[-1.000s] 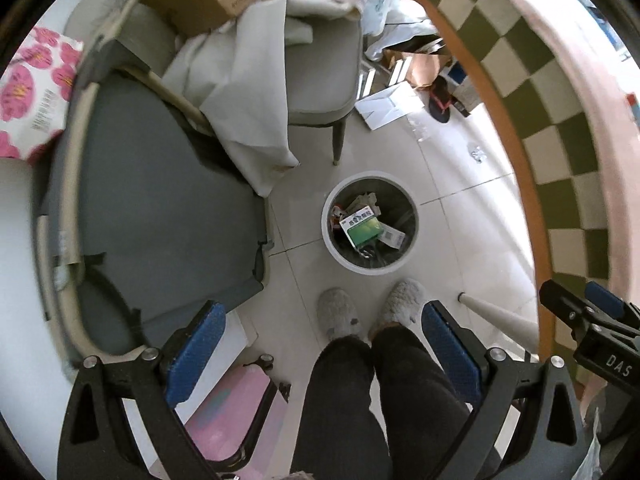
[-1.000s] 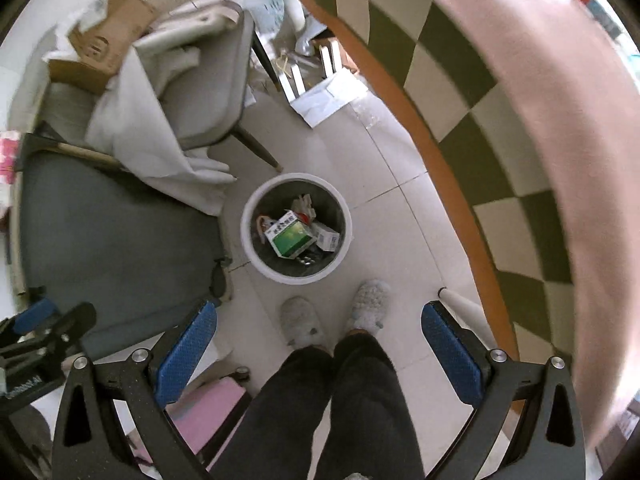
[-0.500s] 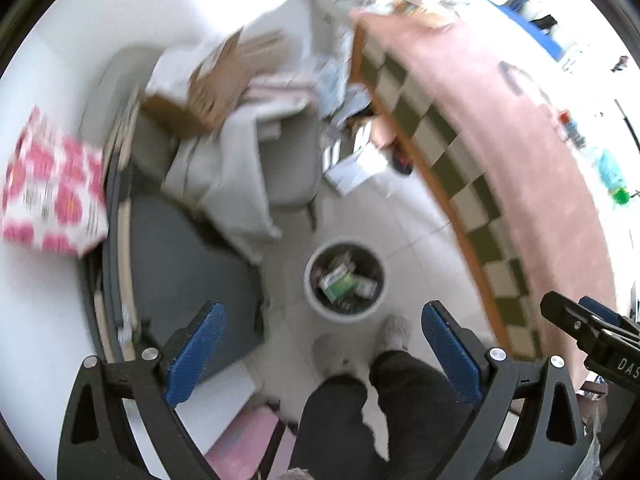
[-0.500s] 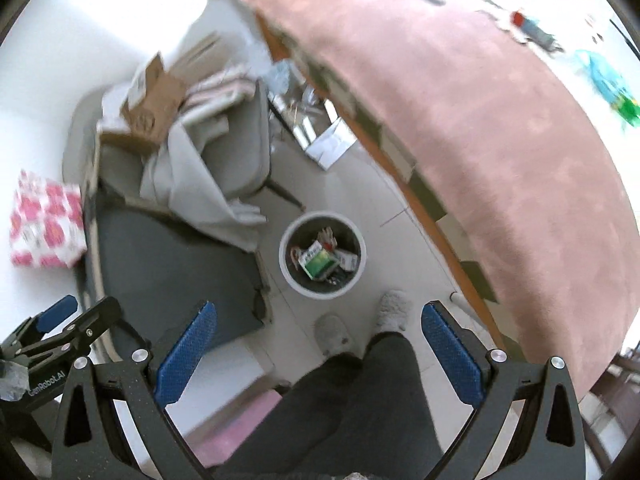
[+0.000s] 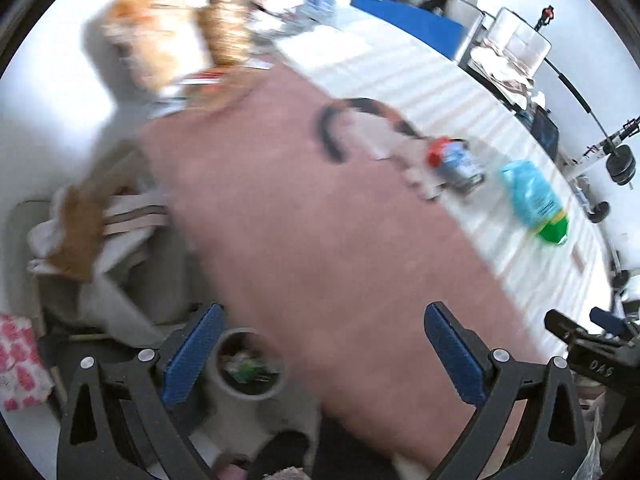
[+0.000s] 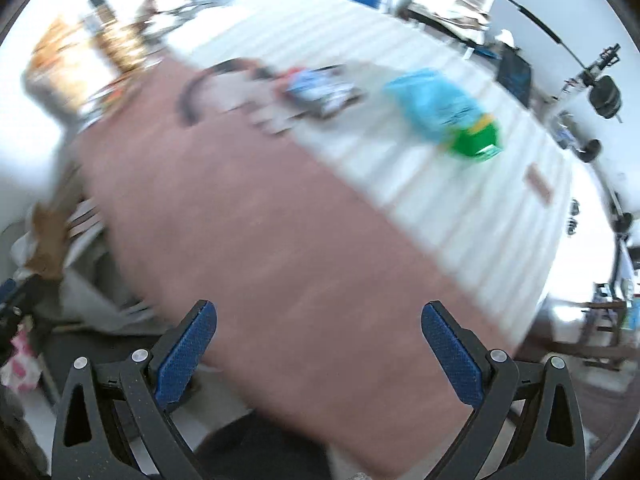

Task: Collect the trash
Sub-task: 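Grasp the Pure Milk carton with the left tool while the right tool grasps the blue-green rice bag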

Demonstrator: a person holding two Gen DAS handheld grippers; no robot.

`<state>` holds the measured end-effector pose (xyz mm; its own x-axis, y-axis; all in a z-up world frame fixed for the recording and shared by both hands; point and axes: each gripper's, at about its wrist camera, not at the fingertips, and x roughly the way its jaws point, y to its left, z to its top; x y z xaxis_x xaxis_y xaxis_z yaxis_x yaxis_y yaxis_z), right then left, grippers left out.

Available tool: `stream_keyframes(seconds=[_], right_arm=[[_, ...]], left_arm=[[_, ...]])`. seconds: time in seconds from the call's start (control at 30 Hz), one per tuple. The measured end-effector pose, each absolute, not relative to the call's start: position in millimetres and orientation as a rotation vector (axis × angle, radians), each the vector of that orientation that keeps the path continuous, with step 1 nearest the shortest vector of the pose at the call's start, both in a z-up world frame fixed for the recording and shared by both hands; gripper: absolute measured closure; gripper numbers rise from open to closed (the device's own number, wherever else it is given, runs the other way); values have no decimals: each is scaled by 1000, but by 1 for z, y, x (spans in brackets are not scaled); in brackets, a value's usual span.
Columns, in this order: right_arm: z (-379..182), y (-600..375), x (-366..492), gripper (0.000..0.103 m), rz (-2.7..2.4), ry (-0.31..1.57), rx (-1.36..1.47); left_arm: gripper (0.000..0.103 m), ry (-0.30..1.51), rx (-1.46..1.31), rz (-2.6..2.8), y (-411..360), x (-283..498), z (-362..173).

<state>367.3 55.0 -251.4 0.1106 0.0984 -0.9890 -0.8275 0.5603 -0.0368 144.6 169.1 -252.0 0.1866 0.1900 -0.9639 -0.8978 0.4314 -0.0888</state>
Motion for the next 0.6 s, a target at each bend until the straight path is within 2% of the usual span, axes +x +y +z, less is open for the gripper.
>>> stream_keyframes(seconds=[0.23,0.37,0.47,0.53,0.6], right_arm=[[-294,109,514,0,702,1301,-851],[-338,147,566,0,708,1348,-929],[-366,167,587,0,730,1375,-1016],[-380,177,594,0,746,1387,-1073],[-391,188,598,0,773,1404,-1102]], left_arm=[[1,1176,-1121,785,251,302,-326],[1,1177,-1266,807,280,354,-367],[5,1179,-1341,838,295,377,-391],[12,1191,-1361,862,301,384,-402],[41,1224,-1339,886,305,390,-409]])
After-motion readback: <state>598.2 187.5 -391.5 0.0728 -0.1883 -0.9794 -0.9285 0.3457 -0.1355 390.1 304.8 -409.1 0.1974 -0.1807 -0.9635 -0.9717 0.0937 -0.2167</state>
